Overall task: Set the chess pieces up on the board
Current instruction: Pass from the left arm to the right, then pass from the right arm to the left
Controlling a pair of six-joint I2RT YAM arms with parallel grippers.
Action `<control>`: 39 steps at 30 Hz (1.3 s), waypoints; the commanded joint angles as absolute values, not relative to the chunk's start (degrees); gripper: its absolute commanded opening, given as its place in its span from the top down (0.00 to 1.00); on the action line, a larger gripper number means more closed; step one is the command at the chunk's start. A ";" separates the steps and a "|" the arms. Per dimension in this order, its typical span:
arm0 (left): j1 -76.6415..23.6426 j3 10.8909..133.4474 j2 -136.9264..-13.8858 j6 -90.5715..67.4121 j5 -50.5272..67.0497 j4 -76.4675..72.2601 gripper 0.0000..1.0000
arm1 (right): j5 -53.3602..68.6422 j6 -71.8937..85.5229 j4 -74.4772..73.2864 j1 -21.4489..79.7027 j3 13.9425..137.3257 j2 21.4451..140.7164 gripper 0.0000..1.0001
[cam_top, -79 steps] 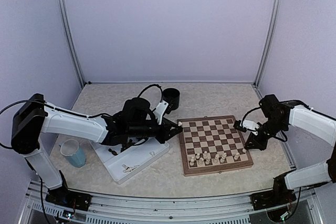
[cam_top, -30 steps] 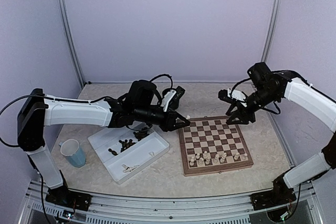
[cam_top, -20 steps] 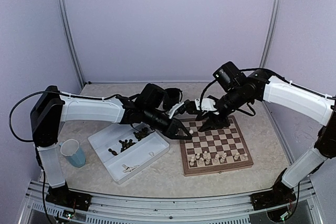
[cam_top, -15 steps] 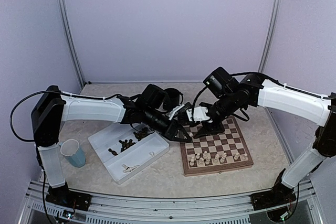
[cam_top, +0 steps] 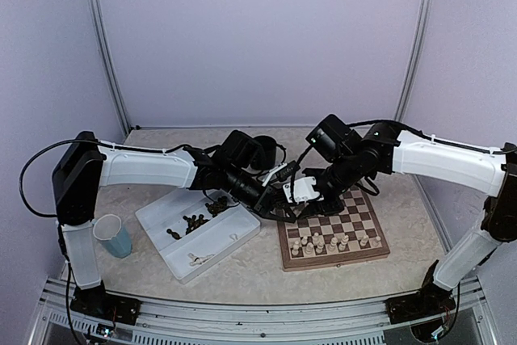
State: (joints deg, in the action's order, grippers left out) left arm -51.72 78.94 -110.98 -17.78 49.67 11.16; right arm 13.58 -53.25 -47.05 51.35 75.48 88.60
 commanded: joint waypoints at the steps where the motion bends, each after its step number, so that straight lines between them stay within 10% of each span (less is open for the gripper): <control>1: -52.20 80.36 -111.57 -17.05 52.67 10.78 0.91 | 12.07 -54.14 -46.48 52.27 74.45 89.34 0.69; 17: -51.39 78.45 -111.02 -18.54 51.46 7.93 0.78 | 14.28 -49.91 -40.96 51.68 71.48 89.41 0.87; 39: -53.71 61.79 -94.90 -21.05 12.86 -28.89 0.42 | 62.36 -29.18 -22.37 27.25 64.11 90.30 0.88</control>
